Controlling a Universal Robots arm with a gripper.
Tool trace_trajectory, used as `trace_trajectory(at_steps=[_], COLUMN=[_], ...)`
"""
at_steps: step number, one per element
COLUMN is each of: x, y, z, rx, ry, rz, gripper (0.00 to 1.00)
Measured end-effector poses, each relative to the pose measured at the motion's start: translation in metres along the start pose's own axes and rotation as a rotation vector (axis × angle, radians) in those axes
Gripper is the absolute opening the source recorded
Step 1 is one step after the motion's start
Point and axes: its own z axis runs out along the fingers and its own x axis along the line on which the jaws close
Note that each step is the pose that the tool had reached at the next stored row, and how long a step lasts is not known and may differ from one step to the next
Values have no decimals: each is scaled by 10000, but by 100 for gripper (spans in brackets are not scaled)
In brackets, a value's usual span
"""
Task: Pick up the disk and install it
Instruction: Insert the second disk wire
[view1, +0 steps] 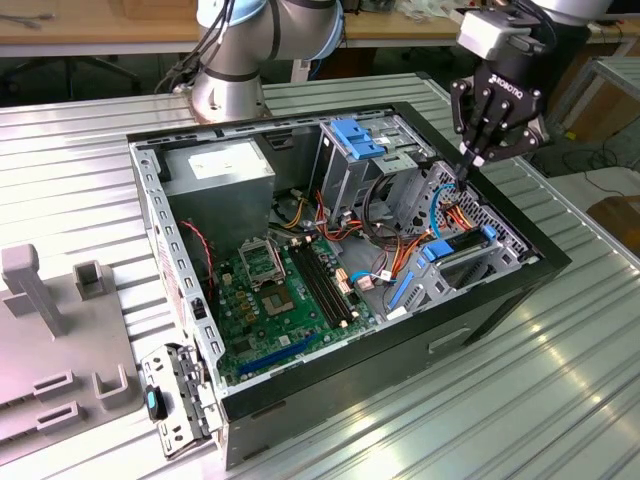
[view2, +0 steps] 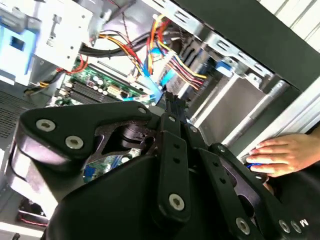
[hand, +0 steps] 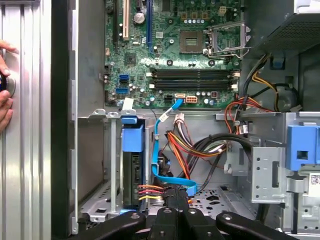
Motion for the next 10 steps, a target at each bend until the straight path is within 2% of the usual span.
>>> trace_trajectory(at_steps=[1,2,3,4,5,6,7,8,10], x=[-39,-57,-79,-80,-81,-94,-109,-140,-194], y=[-1,-1,-1,-1,-1,-1,-1,-1,-2], z=[-1,-4,-5,-6,-4,0,2,9,18], rx=[-1,-2,-3,1,0,-1,-2,-4,-6], ry=[116,168,325,674,920,1085,1212,1388,1635], rz=[-1,-2,-1,-2,-3,-3,-3,-4,-5], gripper=[11,11,11,17,30,36,36,42,42])
